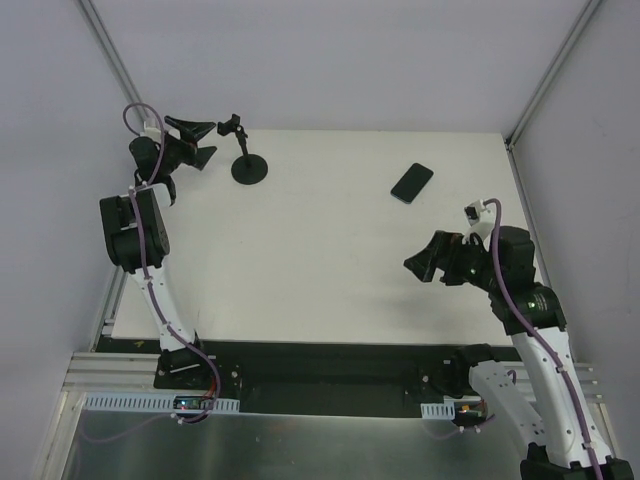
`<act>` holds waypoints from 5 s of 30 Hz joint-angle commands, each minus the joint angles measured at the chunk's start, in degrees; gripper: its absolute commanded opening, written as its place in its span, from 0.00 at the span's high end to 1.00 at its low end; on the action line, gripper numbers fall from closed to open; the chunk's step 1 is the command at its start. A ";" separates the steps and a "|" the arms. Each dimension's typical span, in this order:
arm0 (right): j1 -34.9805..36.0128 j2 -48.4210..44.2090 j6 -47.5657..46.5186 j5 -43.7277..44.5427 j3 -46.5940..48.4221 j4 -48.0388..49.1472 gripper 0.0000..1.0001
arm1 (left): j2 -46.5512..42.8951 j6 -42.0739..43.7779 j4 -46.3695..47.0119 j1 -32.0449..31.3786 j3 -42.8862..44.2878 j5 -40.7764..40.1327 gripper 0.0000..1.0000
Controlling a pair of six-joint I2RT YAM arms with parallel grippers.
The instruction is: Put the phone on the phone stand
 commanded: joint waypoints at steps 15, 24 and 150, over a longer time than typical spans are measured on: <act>0.27 0.63 0.21 2.35 3.75 -1.15 0.04 | 11.09 -6.11 8.34 -3.72 16.42 7.69 0.11; 0.27 -1.04 1.18 2.08 3.93 -2.20 0.04 | 10.38 -2.24 1.40 -3.99 17.82 6.11 0.36; 46.94 69.80 80.20 41.28 25.91 61.43 0.74 | -112.84 54.19 -79.73 -34.40 -32.72 -50.93 0.07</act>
